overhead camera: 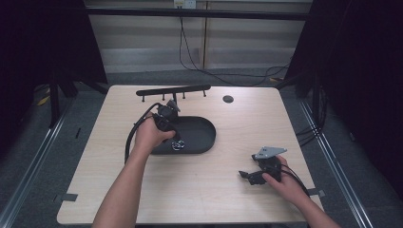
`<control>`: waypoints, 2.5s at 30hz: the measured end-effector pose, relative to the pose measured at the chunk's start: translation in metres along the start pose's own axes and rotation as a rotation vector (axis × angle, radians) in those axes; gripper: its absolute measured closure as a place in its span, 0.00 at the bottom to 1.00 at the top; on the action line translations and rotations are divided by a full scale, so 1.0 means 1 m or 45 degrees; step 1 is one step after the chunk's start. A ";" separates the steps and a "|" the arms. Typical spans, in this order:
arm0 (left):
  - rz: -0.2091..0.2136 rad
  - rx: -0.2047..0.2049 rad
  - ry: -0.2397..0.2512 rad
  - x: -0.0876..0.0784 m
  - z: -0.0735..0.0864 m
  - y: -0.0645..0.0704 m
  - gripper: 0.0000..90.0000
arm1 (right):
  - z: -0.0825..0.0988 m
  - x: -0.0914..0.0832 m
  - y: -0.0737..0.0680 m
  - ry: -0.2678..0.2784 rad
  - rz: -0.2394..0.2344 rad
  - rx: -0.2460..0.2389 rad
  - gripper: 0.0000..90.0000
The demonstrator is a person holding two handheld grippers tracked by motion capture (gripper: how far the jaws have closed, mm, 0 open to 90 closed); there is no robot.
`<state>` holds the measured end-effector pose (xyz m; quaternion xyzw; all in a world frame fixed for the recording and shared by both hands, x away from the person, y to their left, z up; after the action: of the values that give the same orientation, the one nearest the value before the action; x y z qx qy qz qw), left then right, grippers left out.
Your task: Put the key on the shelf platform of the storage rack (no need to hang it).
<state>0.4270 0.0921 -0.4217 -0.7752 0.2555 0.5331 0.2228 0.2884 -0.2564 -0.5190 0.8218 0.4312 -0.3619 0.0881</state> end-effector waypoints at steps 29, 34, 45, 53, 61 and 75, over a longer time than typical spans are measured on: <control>-0.022 -0.047 0.051 -0.016 0.027 -0.014 0.29 | 0.000 0.000 0.000 0.000 0.000 0.000 0.14; -0.025 -0.047 0.054 -0.018 0.032 -0.016 0.29 | 0.000 0.000 0.000 0.000 0.000 0.000 0.14; -0.030 -0.057 0.051 -0.021 0.045 -0.021 0.29 | 0.000 0.000 0.000 -0.002 -0.001 -0.003 0.14; -0.027 -0.051 0.050 -0.023 0.053 -0.022 0.29 | 0.000 0.000 0.000 -0.002 0.000 -0.003 0.14; -0.034 -0.051 0.063 -0.024 0.061 -0.025 0.30 | 0.000 0.000 0.000 -0.003 0.000 -0.003 0.14; -0.027 -0.066 0.083 -0.024 0.078 -0.029 0.30 | 0.000 0.000 0.000 -0.003 -0.001 -0.003 0.14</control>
<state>0.3831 0.1663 -0.4231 -0.8004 0.2405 0.5114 0.1999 0.2885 -0.2566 -0.5190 0.8212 0.4318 -0.3622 0.0895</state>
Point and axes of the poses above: each handheld gripper's, and its own axes: x roughly forward along the jaws, z roughly out of its underside, y roughly to its right, the point moved 1 cm from there along x, roughly forward along the jaws, and after that the axes turned 12 degrees about -z, right-handed, at the moved point
